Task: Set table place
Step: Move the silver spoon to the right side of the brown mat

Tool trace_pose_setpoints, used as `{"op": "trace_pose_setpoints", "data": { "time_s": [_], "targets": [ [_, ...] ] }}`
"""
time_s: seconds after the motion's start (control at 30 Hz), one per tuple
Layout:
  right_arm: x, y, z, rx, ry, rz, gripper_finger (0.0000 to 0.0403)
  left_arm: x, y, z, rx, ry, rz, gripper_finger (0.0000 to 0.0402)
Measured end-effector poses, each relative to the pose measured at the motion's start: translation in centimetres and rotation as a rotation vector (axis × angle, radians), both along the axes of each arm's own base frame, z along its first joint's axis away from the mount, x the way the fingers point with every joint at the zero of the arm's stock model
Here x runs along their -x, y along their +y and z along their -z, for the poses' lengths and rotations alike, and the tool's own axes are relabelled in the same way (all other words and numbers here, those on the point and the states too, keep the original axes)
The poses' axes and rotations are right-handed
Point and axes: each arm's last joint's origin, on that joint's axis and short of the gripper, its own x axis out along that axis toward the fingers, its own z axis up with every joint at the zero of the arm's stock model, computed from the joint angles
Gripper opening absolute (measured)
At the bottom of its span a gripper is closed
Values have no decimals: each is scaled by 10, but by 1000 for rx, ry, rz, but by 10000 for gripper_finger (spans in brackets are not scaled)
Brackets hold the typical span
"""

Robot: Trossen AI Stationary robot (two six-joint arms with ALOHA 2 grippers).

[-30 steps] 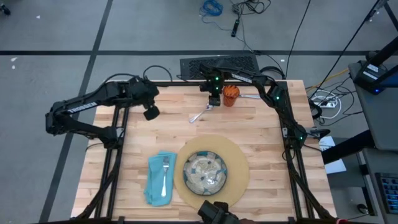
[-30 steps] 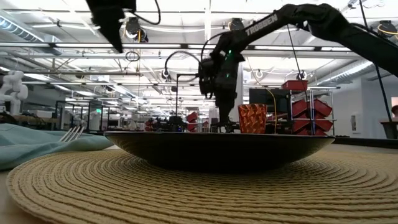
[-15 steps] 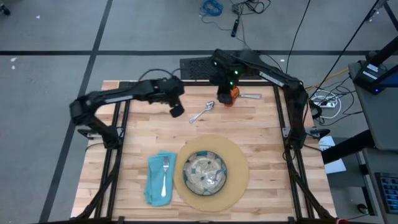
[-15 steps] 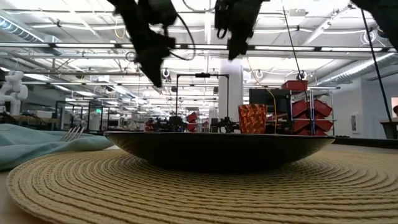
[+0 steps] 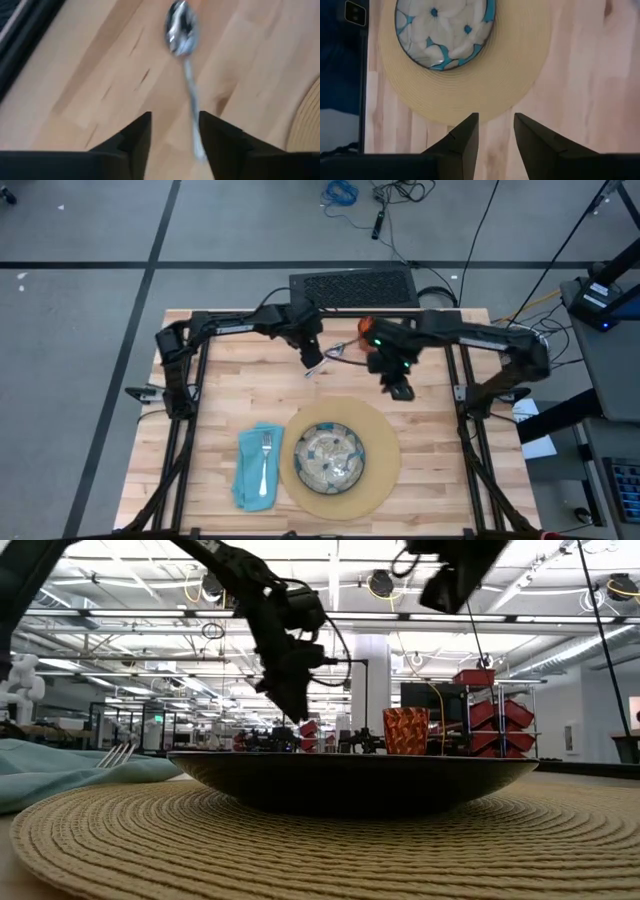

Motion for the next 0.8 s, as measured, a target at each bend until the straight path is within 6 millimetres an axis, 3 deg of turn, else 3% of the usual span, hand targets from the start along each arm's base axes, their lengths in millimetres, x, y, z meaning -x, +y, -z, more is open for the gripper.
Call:
{"op": "trace_pose_setpoints", "data": {
  "time_s": [0.17,0.37,0.6,0.8],
  "targets": [
    [35,15,21,-17,-75,65,116,-26,1,3,25,-32,-5,196],
    [61,30,43,-45,-138,97,116,-56,-3,19,51,7,-33,205],
    [74,44,54,-68,-176,77,116,-71,1,48,3,220,-92,206],
    [74,53,54,-73,-189,47,116,-80,5,42,-11,191,-96,206]
  ]
}}
